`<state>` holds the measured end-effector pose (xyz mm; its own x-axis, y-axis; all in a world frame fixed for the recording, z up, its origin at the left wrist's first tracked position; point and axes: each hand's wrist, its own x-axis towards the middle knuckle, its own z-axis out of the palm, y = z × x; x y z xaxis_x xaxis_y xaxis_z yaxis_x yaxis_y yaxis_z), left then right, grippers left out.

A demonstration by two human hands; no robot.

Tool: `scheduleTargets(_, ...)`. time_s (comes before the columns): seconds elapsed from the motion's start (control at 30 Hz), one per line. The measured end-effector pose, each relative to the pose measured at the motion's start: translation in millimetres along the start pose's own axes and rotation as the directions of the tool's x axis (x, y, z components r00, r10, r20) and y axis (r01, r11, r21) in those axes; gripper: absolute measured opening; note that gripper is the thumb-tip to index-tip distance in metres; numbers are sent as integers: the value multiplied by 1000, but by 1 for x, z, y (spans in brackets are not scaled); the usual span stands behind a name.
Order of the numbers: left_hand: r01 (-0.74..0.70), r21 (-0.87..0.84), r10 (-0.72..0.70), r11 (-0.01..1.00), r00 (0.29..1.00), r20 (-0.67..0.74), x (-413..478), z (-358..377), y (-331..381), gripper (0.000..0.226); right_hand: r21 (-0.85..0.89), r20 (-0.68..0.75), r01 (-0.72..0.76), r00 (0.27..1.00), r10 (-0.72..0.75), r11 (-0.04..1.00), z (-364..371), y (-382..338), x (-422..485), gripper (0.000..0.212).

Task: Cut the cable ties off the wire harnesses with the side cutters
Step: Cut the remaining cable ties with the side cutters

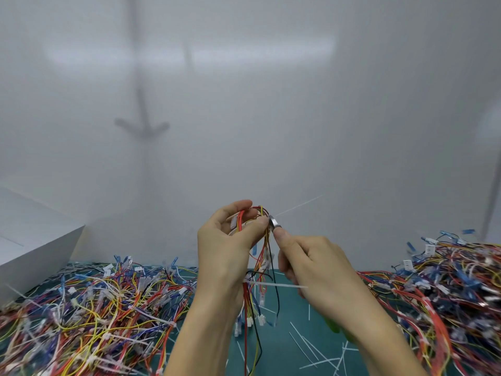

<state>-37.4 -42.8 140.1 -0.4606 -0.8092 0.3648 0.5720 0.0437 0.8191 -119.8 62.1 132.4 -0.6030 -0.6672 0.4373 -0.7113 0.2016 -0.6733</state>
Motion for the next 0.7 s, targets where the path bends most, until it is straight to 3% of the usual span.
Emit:
scheduleTargets(0.17,-64,73,63,995,998,11,-1,-3,3,36,194,123,-76,991,52,978,2,0,1,61)
scheduleTargets(0.4,-144,183,144,973,989,14,-5,1,7,35,-86,12,30,1000,-29,996,-2,-2,-2,73)
scheduleTargets(0.7,-145,210,144,967,989,21,-8,3,10,35,-99,-3,38,999,-38,994,-3,-2,-2,75)
